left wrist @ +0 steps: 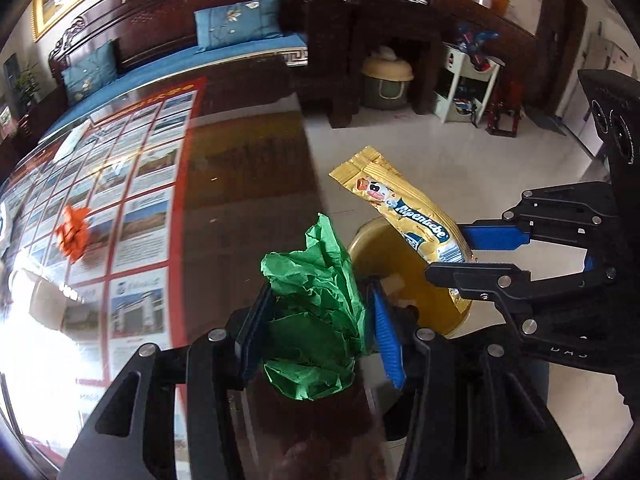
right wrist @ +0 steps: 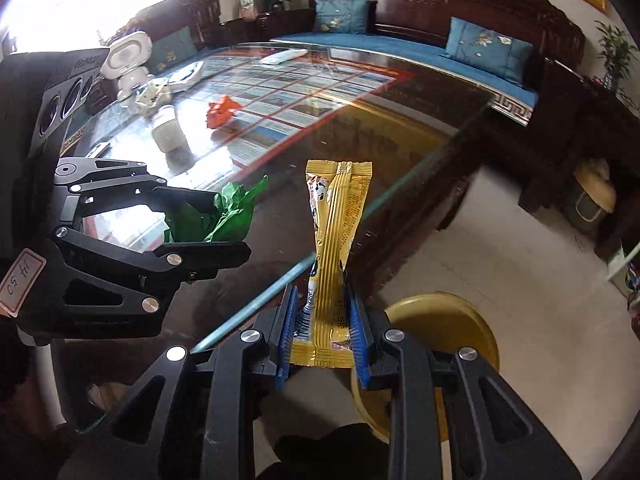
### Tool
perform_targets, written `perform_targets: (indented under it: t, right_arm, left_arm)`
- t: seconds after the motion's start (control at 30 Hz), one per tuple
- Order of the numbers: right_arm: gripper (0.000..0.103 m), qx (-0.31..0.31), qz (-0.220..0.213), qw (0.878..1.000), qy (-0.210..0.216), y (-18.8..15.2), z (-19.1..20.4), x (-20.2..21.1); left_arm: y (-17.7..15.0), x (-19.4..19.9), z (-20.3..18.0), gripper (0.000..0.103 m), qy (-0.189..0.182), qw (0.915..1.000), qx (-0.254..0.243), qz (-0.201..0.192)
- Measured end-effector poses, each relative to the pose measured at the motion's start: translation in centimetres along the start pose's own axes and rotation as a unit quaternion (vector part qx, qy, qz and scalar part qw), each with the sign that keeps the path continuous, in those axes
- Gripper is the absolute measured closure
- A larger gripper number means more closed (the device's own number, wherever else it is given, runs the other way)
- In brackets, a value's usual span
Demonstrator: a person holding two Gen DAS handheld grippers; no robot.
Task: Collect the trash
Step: 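Carry the wrapper and green paper over the yellow bucket with both grippers, then open both grippers to drop the wrapper and green paper into the bucket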
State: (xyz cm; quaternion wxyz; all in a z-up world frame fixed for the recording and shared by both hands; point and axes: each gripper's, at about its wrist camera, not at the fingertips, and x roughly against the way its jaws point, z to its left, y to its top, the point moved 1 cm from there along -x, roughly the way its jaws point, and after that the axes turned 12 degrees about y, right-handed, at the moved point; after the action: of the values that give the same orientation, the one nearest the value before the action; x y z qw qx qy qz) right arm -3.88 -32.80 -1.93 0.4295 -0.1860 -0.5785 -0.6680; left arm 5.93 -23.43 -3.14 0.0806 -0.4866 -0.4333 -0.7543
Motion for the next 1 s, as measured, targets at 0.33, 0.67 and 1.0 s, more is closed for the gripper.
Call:
perform_targets:
  t: [0.33, 0.67, 1.0]
  right_arm:
    - [0.078, -0.083, 0.039, 0.995, -0.050, -6.3, -9.4, 1.1]
    - [0.078, -0.138, 0.094, 0.984, -0.054, -10.8, -15.5, -1.8]
    - [0.064, -0.126, 0.115, 0.984, -0.042, -11.3, -16.6, -3.9]
  left_arm:
    - [5.0, -8.1, -10.8, 0.054, -0.064, 0.9943, -0.066, 0.054]
    - [5.4, -15.5, -15.5, 0.054, -0.069, 0.9853, -0.090, 0.127]
    - [4.2, -17.7, -15.2, 0.054, -0.059, 0.9816, -0.095, 0.155]
